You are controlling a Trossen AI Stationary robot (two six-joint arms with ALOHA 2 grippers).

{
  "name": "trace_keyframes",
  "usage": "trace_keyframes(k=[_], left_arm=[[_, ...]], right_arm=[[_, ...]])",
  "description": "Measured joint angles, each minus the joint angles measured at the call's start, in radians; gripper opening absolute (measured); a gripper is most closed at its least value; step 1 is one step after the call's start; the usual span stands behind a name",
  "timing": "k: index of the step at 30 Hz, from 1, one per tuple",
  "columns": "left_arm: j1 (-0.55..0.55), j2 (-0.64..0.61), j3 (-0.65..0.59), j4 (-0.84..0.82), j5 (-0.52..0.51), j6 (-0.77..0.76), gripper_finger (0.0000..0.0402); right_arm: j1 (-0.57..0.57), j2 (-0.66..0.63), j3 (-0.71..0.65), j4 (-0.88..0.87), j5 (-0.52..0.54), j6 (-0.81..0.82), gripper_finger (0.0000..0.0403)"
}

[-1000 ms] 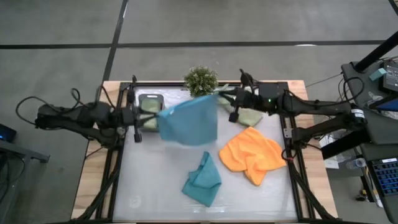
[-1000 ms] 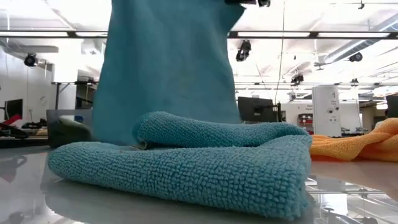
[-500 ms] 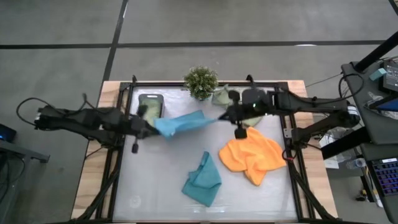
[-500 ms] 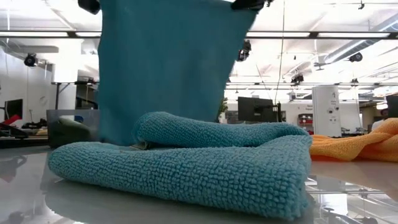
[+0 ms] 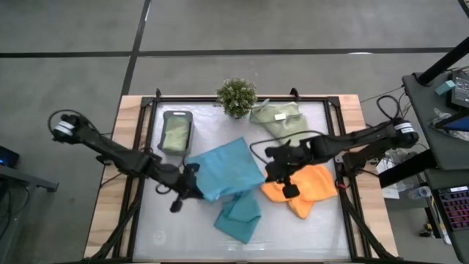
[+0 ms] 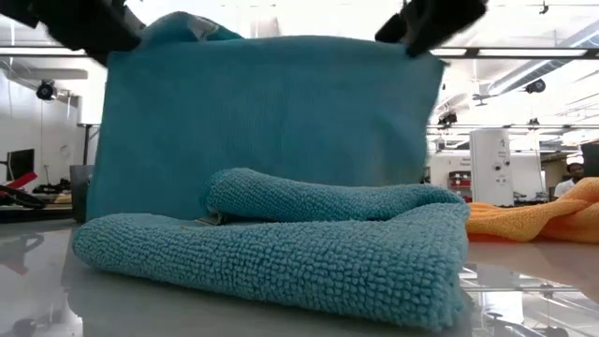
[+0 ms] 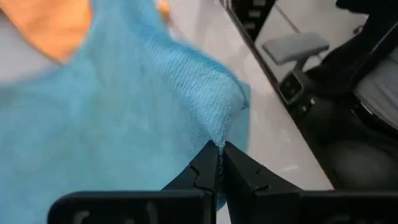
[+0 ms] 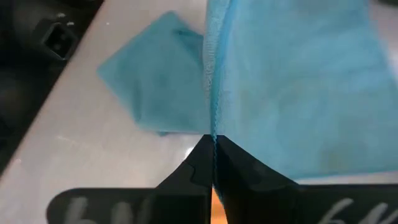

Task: Fold microfiber towels
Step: Fold the left blue microfiber cloth

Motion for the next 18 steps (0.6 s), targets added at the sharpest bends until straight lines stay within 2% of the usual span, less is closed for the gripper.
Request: trace_keyframes(k=[4, 10, 14, 18], left_arm=[[-0.027, 0.104, 0.003, 0.009, 0.0, -0.094, 0.0], [-0.029, 0.206, -0.009, -0.003, -0.037, -0.154, 0.0], [-0.028, 0.22, -0.018, -0.056, -0.121, -0.157, 0.0], [-0.027, 0.199, -0.023, -0.176, -0.237, -0.207, 0.0]], right_arm=[[-0.001, 0.059, -0.023, 0.051, -0.005, 0.007, 0.0008], [-0.067, 0.185, 0.018, 0.082, 0.104, -0.071, 0.0008], [-0.131, 0.263, 0.068, 0.074, 0.185, -0.117, 0.0008], [-0.198, 0.341, 0.119, 0.076, 0.188, -0.153, 0.0008]])
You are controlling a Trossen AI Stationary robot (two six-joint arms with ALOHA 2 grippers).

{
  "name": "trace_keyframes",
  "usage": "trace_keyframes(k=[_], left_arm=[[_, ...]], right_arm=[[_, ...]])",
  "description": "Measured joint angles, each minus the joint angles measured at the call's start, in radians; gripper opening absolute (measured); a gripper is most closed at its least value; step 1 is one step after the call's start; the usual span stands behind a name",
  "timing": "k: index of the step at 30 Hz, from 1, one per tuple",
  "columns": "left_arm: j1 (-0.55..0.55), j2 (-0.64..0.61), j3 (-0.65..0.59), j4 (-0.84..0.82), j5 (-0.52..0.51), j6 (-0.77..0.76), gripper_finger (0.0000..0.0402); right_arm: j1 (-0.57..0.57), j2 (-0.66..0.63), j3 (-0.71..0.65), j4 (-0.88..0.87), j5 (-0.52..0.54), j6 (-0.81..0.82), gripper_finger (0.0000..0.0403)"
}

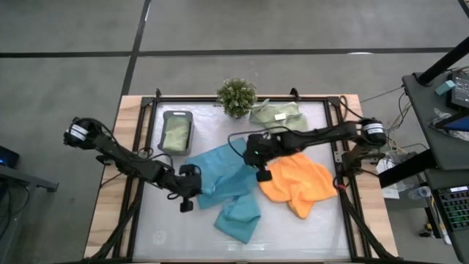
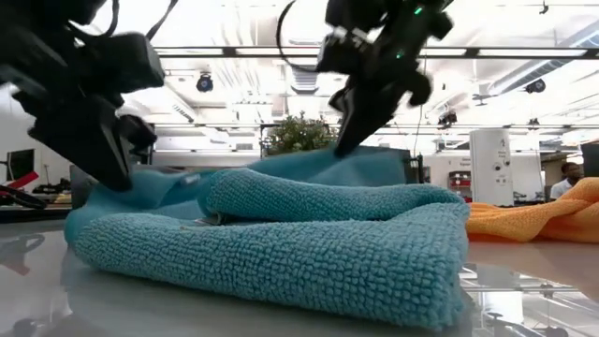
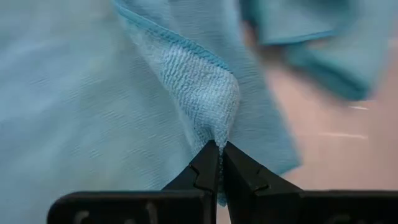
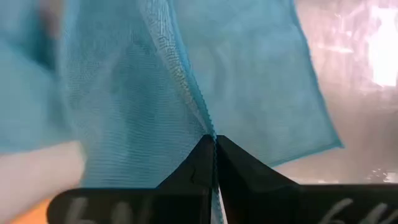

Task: Fold microfiber towels
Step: Fold the left blue microfiber cloth

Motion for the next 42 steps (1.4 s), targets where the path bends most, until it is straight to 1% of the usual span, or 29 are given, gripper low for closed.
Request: trace_keyframes(k=[4, 6, 11, 14, 18, 21, 27, 30, 33, 38, 42], left_arm=[[0.004, -0.007, -0.006, -0.087, -0.105, -0.056, 0.0], [0.006, -0.008, -0.006, -0.107, -0.125, -0.07, 0.0], [0.006, -0.008, -0.012, -0.124, -0.172, -0.095, 0.0], [0.008, -0.009, -0.013, -0.145, -0.225, -0.148, 0.0], [0.011, -0.009, -0.018, -0.178, -0.234, -0.184, 0.0003], [0.012, -0.009, -0.024, -0.208, -0.241, -0.212, 0.0019], [0.012, -0.009, -0.043, -0.219, -0.252, -0.261, 0.0071], [0.012, -0.009, -0.051, -0.22, -0.254, -0.263, 0.0092], [0.012, -0.009, -0.052, -0.223, -0.256, -0.238, 0.0106], [0.012, -0.018, -0.04, -0.22, -0.269, -0.129, 0.0109], [0.012, -0.02, -0.033, -0.22, -0.283, -0.1, 0.0109]], right_arm=[[-0.057, 0.081, 0.049, 0.001, 0.002, -0.025, 0.0008], [-0.08, 0.113, 0.074, 0.008, 0.017, -0.036, 0.0008], [-0.11, 0.183, 0.132, 0.005, 0.118, -0.075, 0.0008], [-0.118, 0.214, 0.162, 0.006, 0.127, -0.098, 0.0008], [-0.117, 0.244, 0.178, 0.003, 0.13, -0.119, 0.0008], [-0.117, 0.25, 0.188, 0.013, 0.132, -0.119, 0.0008], [-0.119, 0.25, 0.187, 0.045, 0.166, -0.123, 0.0008], [-0.119, 0.25, 0.187, 0.065, 0.166, -0.131, 0.0008], [-0.119, 0.25, 0.187, 0.085, 0.166, -0.13, 0.0008], [-0.121, 0.25, 0.187, 0.11, 0.166, -0.13, 0.0008], [-0.123, 0.25, 0.186, 0.113, 0.166, -0.129, 0.0009]])
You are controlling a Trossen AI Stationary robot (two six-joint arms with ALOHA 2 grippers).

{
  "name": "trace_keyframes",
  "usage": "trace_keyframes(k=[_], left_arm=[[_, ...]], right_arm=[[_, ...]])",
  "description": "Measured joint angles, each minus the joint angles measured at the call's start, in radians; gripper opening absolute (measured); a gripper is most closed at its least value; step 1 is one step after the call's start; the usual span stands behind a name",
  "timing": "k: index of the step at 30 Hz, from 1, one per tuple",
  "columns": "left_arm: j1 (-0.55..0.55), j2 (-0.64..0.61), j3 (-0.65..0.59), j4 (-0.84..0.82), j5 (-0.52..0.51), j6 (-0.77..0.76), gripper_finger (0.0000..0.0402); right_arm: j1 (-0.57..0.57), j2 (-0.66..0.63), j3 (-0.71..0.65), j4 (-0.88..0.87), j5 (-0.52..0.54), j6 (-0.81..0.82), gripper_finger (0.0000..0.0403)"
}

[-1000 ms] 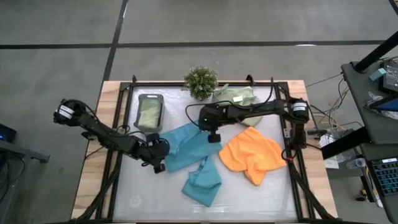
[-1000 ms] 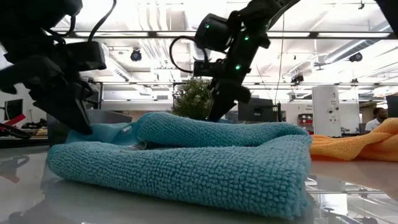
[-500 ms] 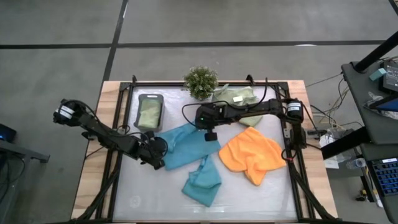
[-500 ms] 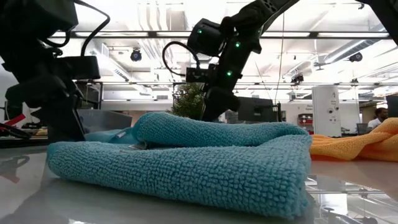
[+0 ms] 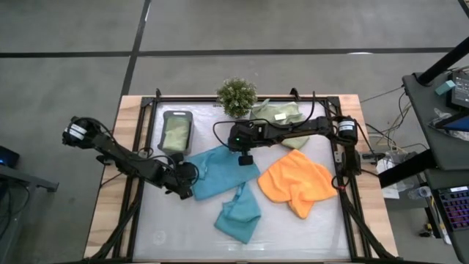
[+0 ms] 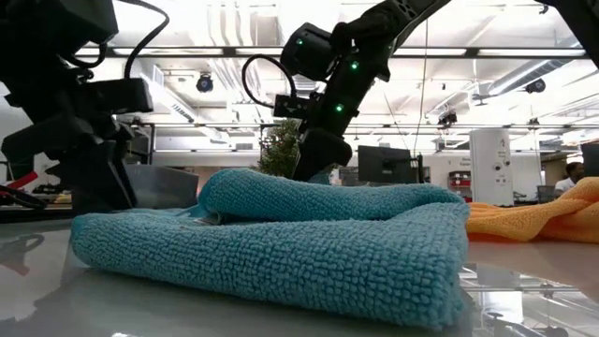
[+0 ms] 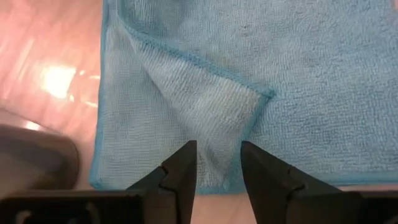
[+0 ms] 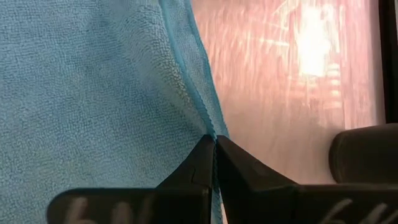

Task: Fold microfiber towels
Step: Fold the left blue microfiber cloth

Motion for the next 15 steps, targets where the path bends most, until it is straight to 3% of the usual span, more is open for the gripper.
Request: trace_keyframes(k=[7, 10, 15], left_arm=[[0.0, 0.018, 0.01, 0.114, -0.011, 0.108, 0.0109], [0.0, 0.052, 0.009, 0.206, -0.069, 0.184, 0.0109], [0.003, 0.124, 0.019, 0.211, -0.118, 0.224, 0.0132]], right_arm=[[0.0, 0.0, -0.01, 0.014, -0.001, 0.016, 0.0009], [0.0, 0.0, -0.014, 0.034, -0.002, 0.019, 0.0009], [0.0, 0.0, -0.019, 0.06, -0.005, 0.025, 0.0009]])
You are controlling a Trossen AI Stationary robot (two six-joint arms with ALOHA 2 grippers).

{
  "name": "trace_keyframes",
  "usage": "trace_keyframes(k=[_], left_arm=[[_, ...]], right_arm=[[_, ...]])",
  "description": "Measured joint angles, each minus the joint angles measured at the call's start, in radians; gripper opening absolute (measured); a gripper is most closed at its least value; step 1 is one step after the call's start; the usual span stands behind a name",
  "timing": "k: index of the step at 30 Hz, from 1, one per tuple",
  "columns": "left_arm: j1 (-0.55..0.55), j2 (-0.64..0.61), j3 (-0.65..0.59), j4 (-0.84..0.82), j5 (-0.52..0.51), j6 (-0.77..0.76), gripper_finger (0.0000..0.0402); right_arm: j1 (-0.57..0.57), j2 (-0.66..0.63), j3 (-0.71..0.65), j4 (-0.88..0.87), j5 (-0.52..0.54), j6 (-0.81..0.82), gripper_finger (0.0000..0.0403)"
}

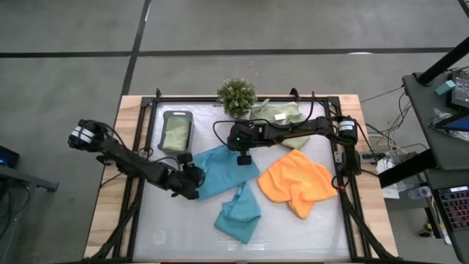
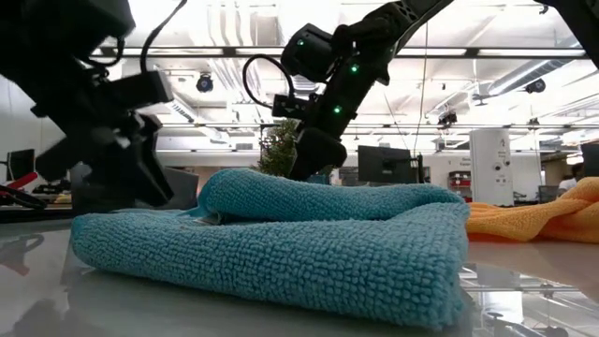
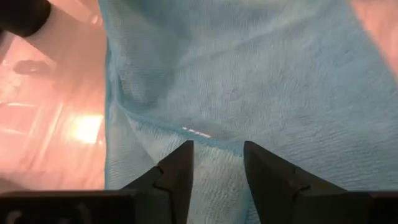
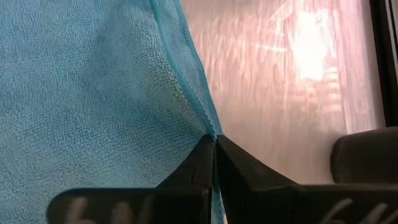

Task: Fold microfiber towels
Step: Fold the left blue microfiber cloth

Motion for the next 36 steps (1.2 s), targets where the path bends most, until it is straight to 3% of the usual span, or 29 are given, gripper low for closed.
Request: trace_keyframes(k=[7, 23, 30, 36], left_arm=[[0.0, 0.067, 0.013, -0.001, 0.007, 0.012, 0.018], [0.003, 0.055, 0.012, -0.038, -0.012, -0.019, 0.018], [0.004, 0.055, 0.011, -0.037, -0.001, -0.019, 0.0128], [0.005, 0.055, 0.01, -0.036, -0.001, -0.019, 0.0035]], right_arm=[[0.0, 0.0, -0.006, 0.0, -0.007, 0.005, 0.0009], [0.0, 0.0, -0.013, 0.008, -0.007, 0.005, 0.0009], [0.0, 0.0, -0.023, 0.013, -0.007, 0.005, 0.0009], [0.0, 0.0, -0.032, 0.054, -0.007, 0.002, 0.0009]])
